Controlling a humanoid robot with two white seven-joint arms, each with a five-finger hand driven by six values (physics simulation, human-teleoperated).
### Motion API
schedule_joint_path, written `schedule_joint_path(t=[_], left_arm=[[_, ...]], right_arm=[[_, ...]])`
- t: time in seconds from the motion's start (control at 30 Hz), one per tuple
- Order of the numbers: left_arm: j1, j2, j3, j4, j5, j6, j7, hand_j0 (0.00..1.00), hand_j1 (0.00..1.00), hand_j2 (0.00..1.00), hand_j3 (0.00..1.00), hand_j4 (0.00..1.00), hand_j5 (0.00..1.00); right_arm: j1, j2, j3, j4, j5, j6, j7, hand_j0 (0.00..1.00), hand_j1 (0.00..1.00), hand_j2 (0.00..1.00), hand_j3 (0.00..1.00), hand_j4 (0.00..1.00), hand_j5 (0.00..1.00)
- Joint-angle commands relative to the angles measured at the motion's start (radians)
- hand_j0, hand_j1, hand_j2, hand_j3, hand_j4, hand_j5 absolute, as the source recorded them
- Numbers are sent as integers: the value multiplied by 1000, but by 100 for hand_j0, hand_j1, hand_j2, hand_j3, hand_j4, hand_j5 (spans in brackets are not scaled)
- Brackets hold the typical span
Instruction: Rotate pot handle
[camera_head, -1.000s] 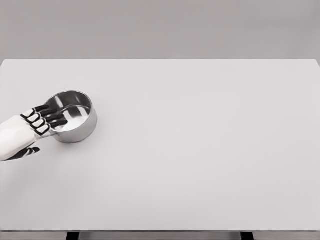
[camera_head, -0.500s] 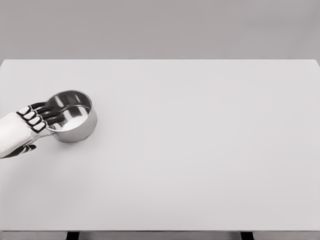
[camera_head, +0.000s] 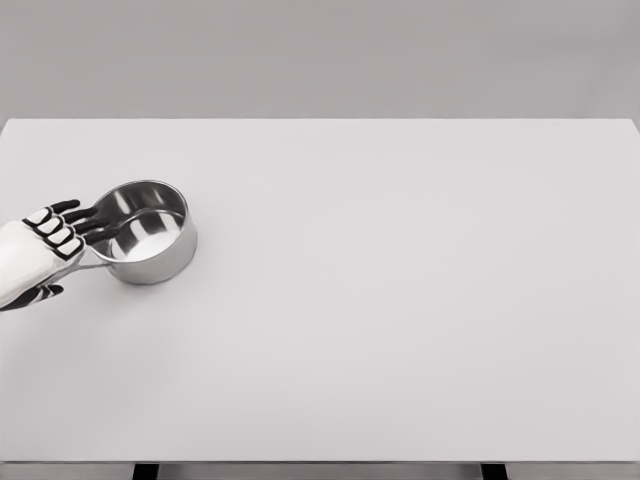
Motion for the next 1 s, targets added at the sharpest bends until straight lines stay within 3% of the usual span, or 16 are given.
schedule_joint_path(t=[0.0,0.97], left_arm=[[0,1,1,2,6,-1,1,100,100,100,100,100,100],[-32,1,18,47,6,-1,1,100,100,100,100,100,100]], right_arm=[[0,0,0,-1,0,-1,0,100,100,100,100,100,100],[0,0,0,-1,0,1,0,100,100,100,100,100,100]])
